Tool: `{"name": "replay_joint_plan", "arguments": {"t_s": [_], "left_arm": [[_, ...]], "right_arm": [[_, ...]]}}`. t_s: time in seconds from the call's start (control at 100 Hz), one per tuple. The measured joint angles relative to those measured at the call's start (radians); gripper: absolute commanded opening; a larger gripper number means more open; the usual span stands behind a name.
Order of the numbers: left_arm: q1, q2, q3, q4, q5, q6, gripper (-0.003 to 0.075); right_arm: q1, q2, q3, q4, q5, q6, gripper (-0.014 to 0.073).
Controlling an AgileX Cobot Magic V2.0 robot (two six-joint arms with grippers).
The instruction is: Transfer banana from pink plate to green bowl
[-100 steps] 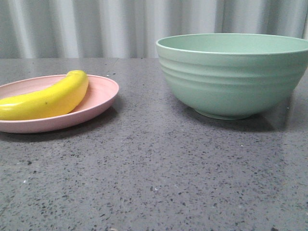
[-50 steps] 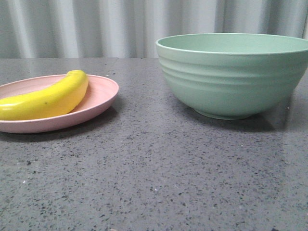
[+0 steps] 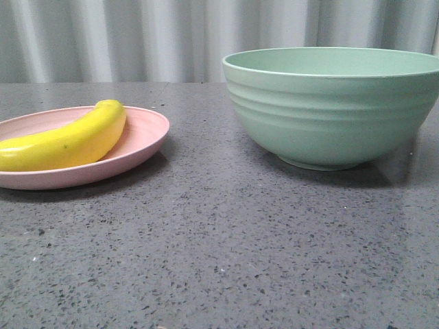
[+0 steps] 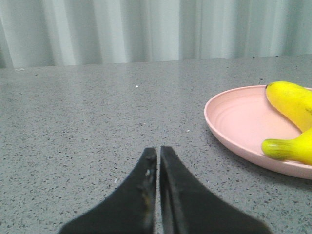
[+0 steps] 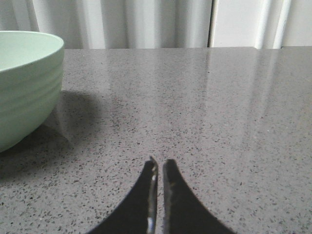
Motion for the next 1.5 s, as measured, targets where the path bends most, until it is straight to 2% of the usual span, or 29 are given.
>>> {"name": "replay_joint_plan", "arguments": {"t_s": [1.19,1.36,1.5], "left_arm": [[0.0,0.0,-0.008,-0.035,-0.024,0.0,-0.002],[0.0,0.011,-0.12,-0.035,0.055,0.0,-0.002],[0.0,0.111,-0.263,-0.035,0.14,0.0,-0.002]], "right_arm": [[0.0,0.0,0.0,0.006,-0.002,0.0,-0.0064],[0.0,0.004,-0.099,0.006,0.096,0.0,-0.0064],[0.0,0.075,-0.229,0.006,0.214,0.0,-0.0064]]}}
